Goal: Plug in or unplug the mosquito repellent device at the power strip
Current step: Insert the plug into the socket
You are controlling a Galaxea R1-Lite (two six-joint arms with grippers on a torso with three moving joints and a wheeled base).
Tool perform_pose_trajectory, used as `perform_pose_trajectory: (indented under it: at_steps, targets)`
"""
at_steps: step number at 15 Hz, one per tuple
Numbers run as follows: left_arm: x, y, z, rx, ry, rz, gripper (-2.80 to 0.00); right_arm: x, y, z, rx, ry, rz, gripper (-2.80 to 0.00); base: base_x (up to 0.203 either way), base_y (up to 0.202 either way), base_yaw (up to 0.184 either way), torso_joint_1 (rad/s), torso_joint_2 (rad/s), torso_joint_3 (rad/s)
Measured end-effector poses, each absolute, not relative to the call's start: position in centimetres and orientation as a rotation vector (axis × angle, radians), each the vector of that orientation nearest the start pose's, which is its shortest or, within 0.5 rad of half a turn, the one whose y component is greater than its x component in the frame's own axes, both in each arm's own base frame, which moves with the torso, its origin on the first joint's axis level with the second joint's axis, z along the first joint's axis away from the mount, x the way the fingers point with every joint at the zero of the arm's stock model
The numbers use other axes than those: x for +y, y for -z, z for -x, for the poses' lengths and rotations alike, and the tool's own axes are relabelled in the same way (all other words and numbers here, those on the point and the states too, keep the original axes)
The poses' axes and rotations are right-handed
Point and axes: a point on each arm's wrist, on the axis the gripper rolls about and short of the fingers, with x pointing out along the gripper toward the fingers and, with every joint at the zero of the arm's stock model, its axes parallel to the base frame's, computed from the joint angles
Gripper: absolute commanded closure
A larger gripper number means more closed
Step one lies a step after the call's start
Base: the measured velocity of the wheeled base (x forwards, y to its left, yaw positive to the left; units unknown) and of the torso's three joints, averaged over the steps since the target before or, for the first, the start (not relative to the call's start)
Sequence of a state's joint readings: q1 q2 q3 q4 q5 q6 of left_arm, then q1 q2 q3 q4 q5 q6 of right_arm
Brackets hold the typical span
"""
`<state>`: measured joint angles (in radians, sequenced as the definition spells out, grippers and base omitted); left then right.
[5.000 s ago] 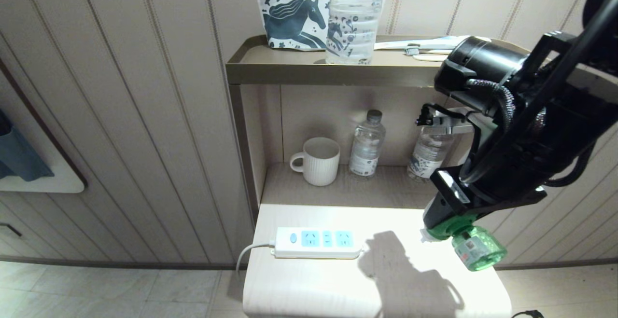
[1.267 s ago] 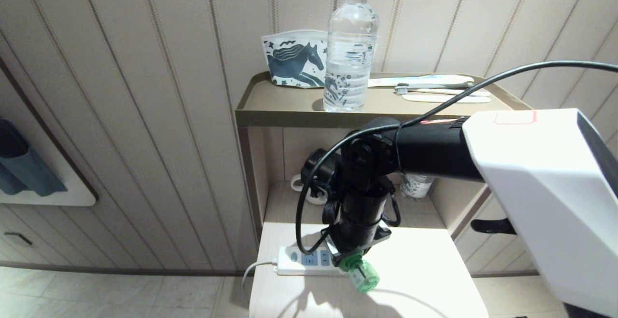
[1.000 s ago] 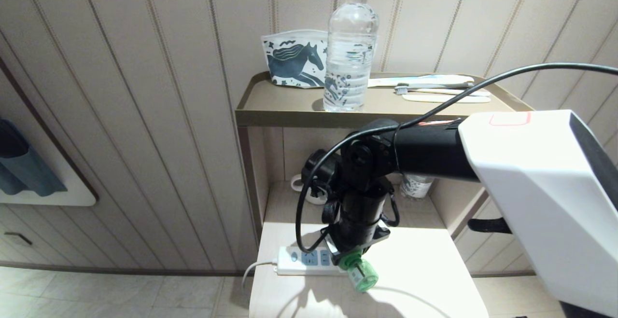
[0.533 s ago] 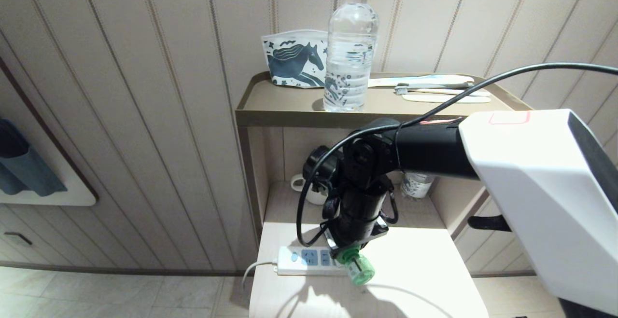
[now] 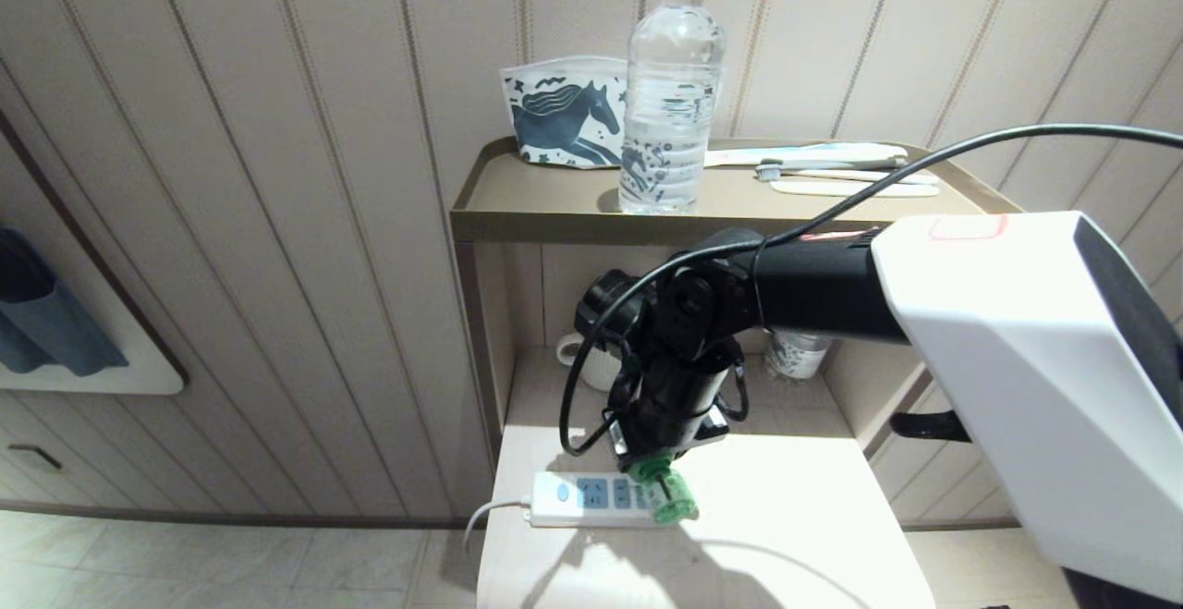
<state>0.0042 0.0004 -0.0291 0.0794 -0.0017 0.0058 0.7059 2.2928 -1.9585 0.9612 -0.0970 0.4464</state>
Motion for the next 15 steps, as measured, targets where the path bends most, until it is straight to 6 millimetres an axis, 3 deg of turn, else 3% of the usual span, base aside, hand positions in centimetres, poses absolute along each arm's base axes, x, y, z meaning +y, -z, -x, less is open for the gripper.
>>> perform_pose_trajectory:
  at_steps: [5,8,15]
  targets:
    - [0.0,-7.5,2.5,0.050,-0.003,-0.006,0.00,28.0,-13.6,-32.4,1.198,-0.241,0.088,0.00,0.000,0.000,0.000,0.000,0.00,0.000]
    - [0.0,-7.5,2.5,0.050,-0.002,-0.006,0.00,28.5,-12.3,-32.8,1.201,-0.228,0.110,0.00,0.000,0.000,0.000,0.000,0.00,0.000]
    - [0.0,-7.6,2.5,0.051,-0.002,-0.008,0.00,29.6,-11.5,-32.0,1.219,-0.249,0.151,0.00,0.000,0.000,0.000,0.000,0.00,0.000]
